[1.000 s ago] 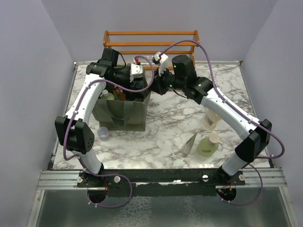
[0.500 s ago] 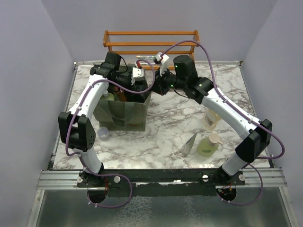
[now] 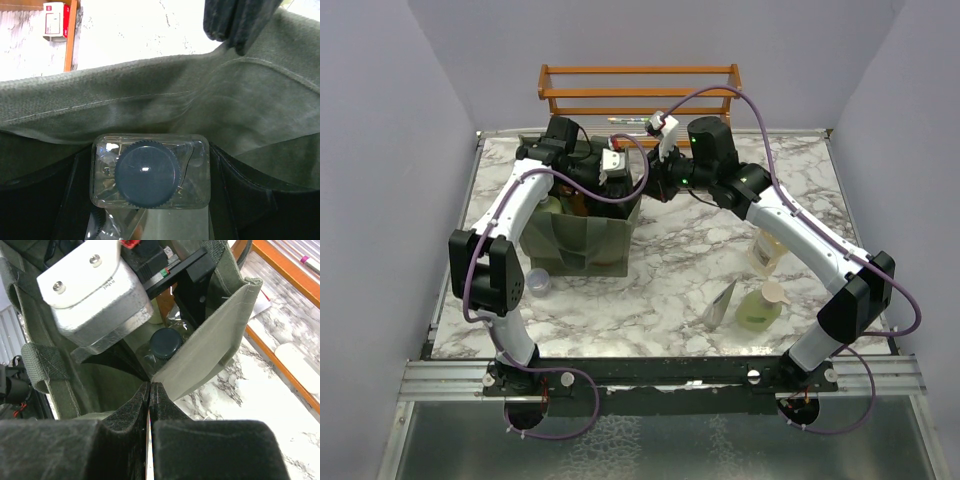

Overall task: Place the personal care products into the canvas bag
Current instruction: Place the care product in the canvas bag.

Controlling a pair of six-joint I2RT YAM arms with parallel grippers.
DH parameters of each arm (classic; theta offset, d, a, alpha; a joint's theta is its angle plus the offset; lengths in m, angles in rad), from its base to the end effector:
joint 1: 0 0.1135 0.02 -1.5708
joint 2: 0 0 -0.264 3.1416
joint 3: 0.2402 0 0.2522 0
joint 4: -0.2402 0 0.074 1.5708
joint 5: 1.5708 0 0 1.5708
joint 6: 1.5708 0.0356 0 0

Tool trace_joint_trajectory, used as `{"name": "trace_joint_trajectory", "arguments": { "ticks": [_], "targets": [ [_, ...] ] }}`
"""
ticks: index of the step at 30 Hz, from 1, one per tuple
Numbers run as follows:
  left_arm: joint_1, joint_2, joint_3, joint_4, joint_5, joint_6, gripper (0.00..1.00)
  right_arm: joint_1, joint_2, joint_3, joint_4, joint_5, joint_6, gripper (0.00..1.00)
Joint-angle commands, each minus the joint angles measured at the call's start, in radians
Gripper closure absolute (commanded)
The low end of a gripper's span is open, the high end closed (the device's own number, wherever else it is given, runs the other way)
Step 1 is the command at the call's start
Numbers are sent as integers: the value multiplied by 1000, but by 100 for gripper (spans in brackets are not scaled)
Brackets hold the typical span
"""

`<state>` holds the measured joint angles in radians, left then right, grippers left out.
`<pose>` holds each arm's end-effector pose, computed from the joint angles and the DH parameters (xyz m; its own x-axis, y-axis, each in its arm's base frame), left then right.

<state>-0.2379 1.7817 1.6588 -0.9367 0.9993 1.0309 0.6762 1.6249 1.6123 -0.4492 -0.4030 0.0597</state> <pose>0.3538 -0.1166 0.3198 0.0167 0.4734 -0.8807 0.9981 0.0441 0.0425 0.2842 0.2459 0.3865 -0.3976 -0.2486 -0.8832 -0.8273 0.5135 0.2278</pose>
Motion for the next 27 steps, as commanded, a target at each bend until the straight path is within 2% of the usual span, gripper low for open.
{"name": "trace_joint_trajectory", "arguments": {
  "ticks": [1, 16, 27],
  "targets": [
    [7, 20, 3, 99, -13, 106, 93, -10, -25, 9, 7, -66, 17, 99],
    [20, 58, -21, 85, 33, 132, 91, -20, -9, 90, 3, -162, 37, 99],
    [42, 100, -26, 74, 68, 152, 83, -36, 6, 99, -3, -164, 29, 99]
  ]
}}
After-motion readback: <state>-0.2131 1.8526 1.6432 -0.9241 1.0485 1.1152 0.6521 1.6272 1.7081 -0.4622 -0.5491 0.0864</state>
